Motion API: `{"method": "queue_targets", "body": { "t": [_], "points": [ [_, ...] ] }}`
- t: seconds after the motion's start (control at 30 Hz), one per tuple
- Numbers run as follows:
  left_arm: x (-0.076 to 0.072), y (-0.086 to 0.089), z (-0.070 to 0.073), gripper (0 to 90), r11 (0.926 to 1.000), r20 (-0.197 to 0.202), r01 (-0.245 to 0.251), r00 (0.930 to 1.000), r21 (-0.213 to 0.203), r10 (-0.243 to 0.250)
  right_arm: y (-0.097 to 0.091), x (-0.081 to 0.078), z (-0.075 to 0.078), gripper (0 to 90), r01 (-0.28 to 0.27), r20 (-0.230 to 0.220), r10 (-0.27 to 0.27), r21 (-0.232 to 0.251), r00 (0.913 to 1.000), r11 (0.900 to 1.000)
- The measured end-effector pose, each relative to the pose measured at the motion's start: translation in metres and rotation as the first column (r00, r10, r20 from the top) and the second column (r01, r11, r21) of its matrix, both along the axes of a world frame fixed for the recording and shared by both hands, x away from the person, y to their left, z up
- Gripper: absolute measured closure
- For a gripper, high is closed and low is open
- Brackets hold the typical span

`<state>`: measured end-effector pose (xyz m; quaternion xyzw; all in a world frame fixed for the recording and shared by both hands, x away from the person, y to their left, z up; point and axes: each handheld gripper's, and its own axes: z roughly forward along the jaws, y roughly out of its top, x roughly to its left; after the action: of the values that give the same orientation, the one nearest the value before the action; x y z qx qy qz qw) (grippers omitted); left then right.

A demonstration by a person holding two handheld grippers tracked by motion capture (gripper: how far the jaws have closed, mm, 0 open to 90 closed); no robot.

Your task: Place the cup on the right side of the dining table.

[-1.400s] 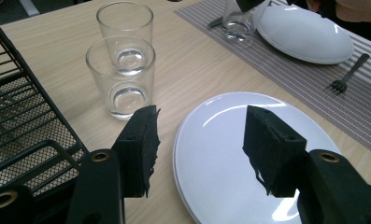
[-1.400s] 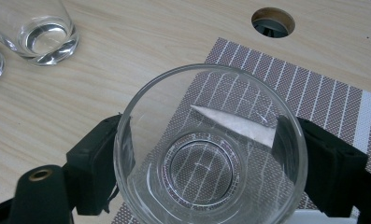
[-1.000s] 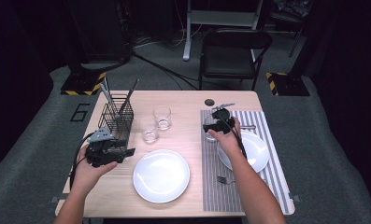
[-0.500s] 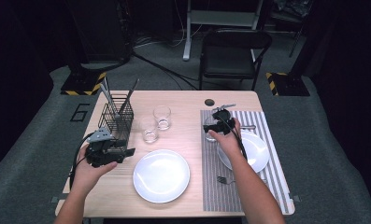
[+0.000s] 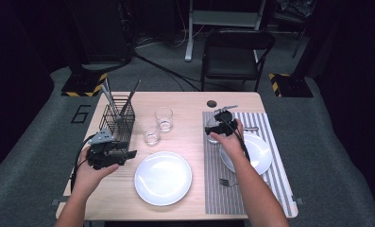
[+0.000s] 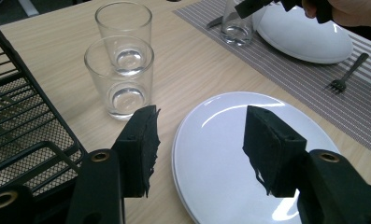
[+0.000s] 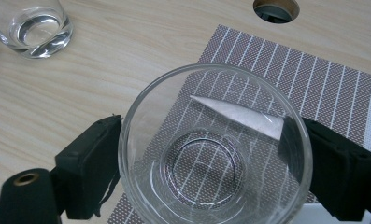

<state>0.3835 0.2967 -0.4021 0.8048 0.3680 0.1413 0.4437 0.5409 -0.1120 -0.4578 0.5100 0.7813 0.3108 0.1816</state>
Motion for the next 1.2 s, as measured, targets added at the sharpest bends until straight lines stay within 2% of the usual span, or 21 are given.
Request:
{"method": "queue_targets", "body": {
  "t": [0.17, 0.23, 0.57, 0.77, 0.9, 1.2],
  "points": [
    [0.0, 0.0, 0.0, 44.8, 1.0, -0.001, 0.001, 1.0, 0.002, -0.001, 0.002, 0.0, 0.006, 7.6, 0.0, 0.008, 0.0, -0.005, 1.0, 1.0],
    [0.0, 0.0, 0.0, 44.8, 1.0, -0.001, 0.001, 1.0, 0.001, -0.001, 0.002, -0.001, 0.009, 7.6, 0.01, 0.006, -0.01, 0.006, 0.9999, 0.9999],
    [0.001, 0.0, 0.001, 44.7, 1.0, -0.005, 0.001, 1.0, 0.0, -0.001, 0.0, -0.006, 0.027, 7.7, 0.001, 0.048, -0.002, 0.021, 0.9989, 0.9998],
    [0.002, 0.0, 0.002, 44.8, 1.0, -0.001, -0.002, 1.0, -0.009, 0.002, -0.003, -0.015, 0.036, 8.9, -0.015, 0.062, 0.014, 0.019, 0.998, 0.9997],
    [0.003, 0.0, 0.002, 44.8, 0.9999, -0.002, -0.003, 1.0, -0.011, 0.003, -0.007, -0.023, 0.044, 12.0, -0.018, 0.07, 0.014, 0.049, 0.9975, 0.9987],
    [0.005, 0.004, 0.005, 44.8, 0.9998, 0.006, -0.006, 1.0, -0.019, 0.006, -0.004, -0.044, 0.055, 13.9, -0.07, 0.101, 0.064, 0.059, 0.9928, 0.9958]
  ]
}}
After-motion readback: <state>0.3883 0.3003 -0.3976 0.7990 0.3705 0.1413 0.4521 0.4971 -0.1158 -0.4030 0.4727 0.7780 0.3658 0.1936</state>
